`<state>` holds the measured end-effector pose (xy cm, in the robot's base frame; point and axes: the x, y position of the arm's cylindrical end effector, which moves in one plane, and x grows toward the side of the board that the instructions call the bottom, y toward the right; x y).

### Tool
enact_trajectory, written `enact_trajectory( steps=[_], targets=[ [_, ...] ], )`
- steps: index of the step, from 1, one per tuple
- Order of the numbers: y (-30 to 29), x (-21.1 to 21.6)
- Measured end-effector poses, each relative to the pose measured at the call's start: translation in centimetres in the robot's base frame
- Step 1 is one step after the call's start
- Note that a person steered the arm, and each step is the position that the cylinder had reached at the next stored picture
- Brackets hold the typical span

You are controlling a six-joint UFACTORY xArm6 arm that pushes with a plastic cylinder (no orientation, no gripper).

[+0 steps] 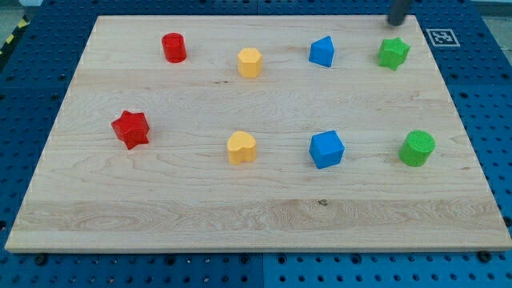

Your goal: Move the yellow blocks to the center of the board

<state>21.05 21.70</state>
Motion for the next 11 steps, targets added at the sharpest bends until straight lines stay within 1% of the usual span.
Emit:
enact_trajectory(
  steps=[1, 2, 3, 4, 5, 6, 7, 8, 9, 10, 11],
  targets=[
    [-10.3, 0.0],
    [-16.1, 0.3],
    [-16.3, 0.4],
    [-19.0, 3.3],
    [-20.9, 7.8],
    [-21.2, 11.2],
    [-21.2, 10.6],
    [-23.2, 9.6],
    [-26.3, 9.8],
    [-26.4, 13.2],
    [-25.4, 17.9]
  ],
)
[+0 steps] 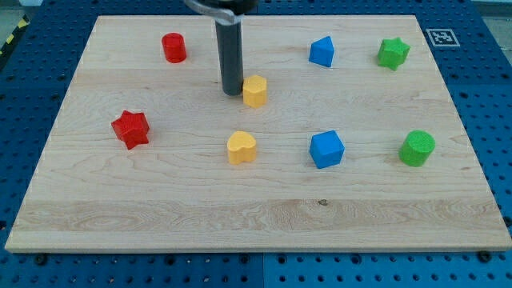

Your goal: Move the yellow blocks to the center of the board

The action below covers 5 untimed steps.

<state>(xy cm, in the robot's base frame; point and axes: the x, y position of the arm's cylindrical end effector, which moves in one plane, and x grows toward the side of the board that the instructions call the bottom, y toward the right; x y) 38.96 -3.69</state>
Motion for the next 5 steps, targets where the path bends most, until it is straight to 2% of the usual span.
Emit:
enact_trajectory(
  steps=[1, 2, 3, 4, 5],
  targets=[
    [-1.3, 0.1],
    [-4.1, 5.7],
    [-4.1, 13.8],
    [-0.8, 16.3],
    [1.9, 10.2]
  ],
)
